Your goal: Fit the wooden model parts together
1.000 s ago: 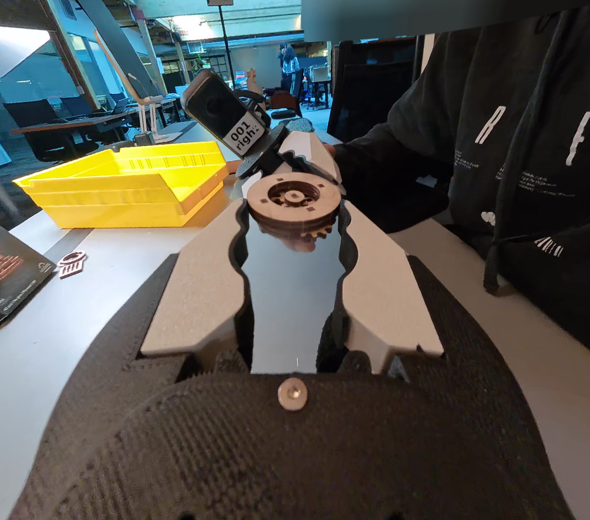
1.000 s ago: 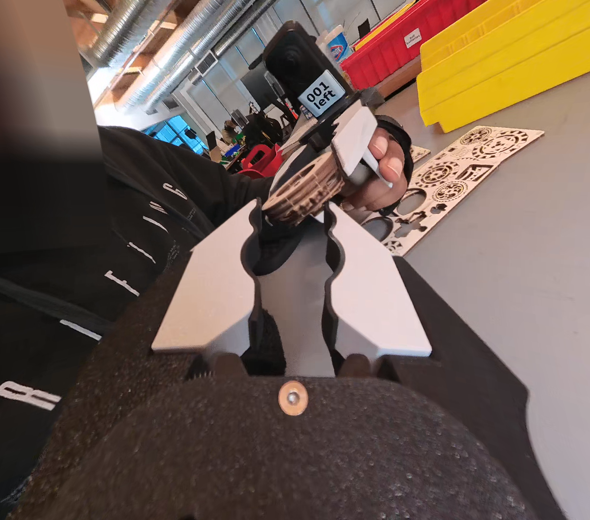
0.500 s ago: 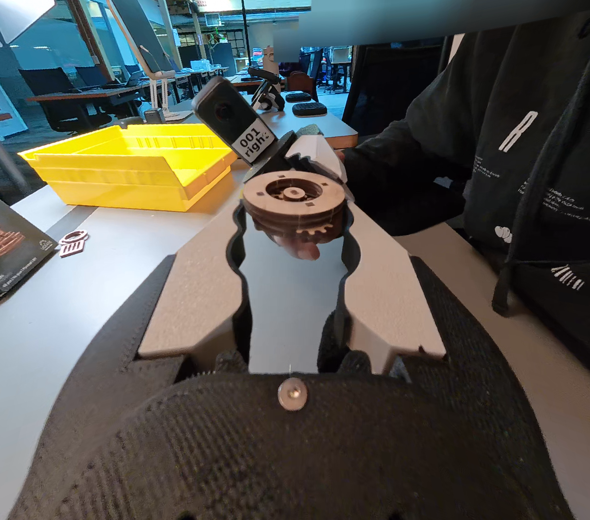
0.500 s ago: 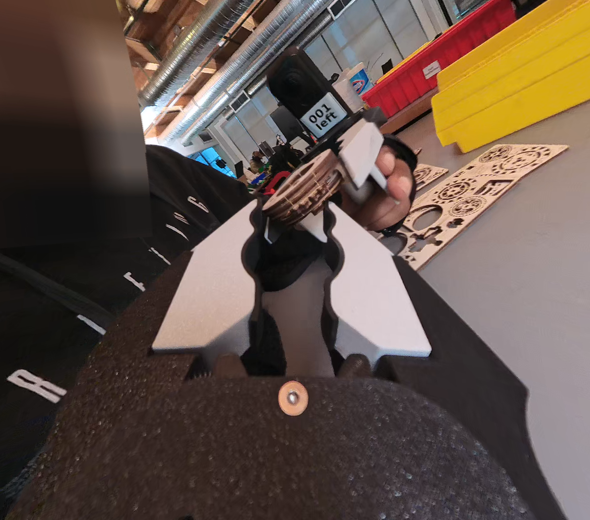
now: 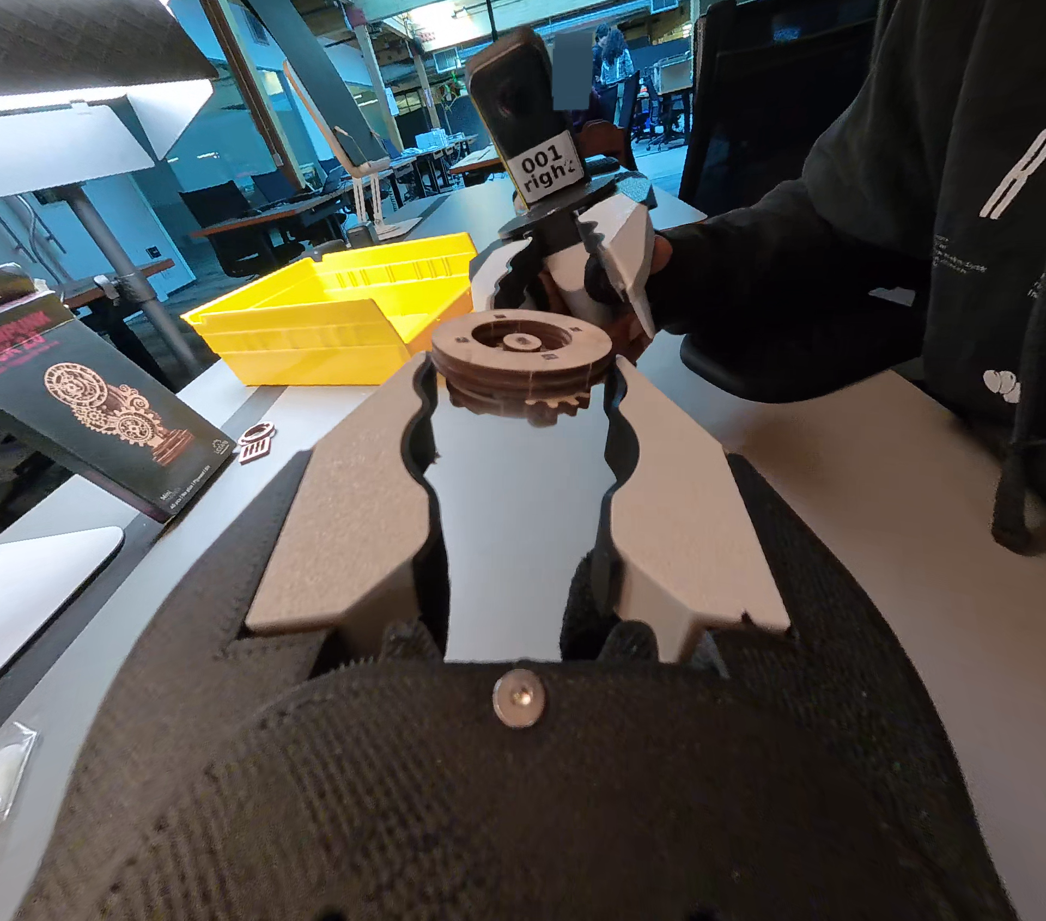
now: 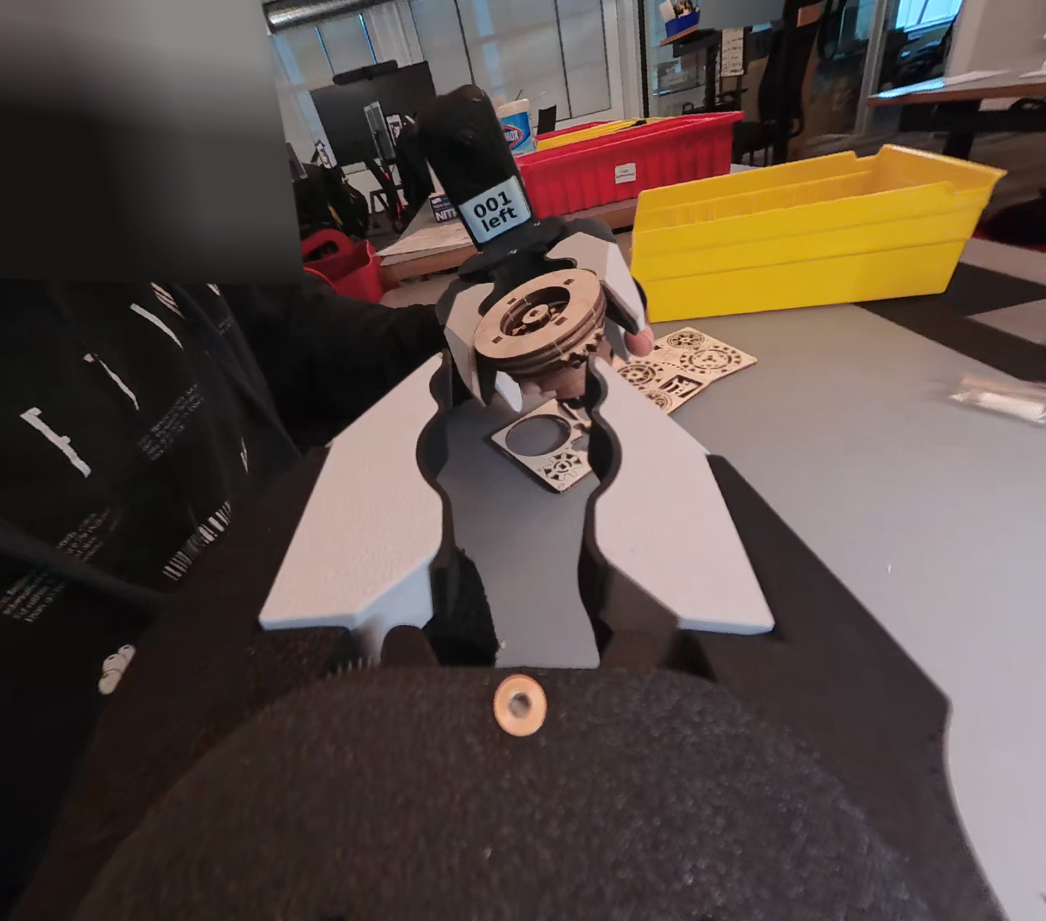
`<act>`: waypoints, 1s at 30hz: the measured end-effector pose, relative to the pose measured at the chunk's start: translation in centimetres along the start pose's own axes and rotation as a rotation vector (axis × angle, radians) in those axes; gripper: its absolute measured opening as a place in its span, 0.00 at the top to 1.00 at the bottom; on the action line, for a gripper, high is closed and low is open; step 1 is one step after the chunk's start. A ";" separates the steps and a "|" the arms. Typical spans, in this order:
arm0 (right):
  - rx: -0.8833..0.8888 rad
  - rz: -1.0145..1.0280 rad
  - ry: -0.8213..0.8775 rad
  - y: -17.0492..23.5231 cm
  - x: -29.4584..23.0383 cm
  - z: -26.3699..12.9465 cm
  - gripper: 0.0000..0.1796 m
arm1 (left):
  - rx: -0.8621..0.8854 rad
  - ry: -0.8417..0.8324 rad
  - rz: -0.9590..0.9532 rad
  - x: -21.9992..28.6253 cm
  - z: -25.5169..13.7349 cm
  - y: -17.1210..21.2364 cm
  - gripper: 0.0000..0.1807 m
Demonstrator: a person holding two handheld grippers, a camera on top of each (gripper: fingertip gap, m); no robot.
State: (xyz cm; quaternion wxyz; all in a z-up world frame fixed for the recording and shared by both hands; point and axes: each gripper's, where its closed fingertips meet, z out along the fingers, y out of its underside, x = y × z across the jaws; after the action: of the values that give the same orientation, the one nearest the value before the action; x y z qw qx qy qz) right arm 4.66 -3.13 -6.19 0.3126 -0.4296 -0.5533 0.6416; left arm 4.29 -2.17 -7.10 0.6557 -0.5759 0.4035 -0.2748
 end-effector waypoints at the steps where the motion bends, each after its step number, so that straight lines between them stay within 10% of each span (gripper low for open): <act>1: 0.002 -0.013 0.001 -0.1 -0.2 0.1 0.74 | 0.009 0.003 -0.001 0.1 0.0 -0.1 0.68; 30: -0.128 -0.362 0.153 -1.6 -1.3 1.4 0.76 | -0.021 -0.081 0.046 -1.3 -0.3 0.3 0.68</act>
State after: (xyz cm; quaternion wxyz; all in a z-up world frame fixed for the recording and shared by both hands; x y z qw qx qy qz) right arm 3.81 -4.58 -4.36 0.4360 -0.3896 -0.6358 0.5038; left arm 3.37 -1.21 -7.12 0.6717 -0.5839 0.3928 -0.2318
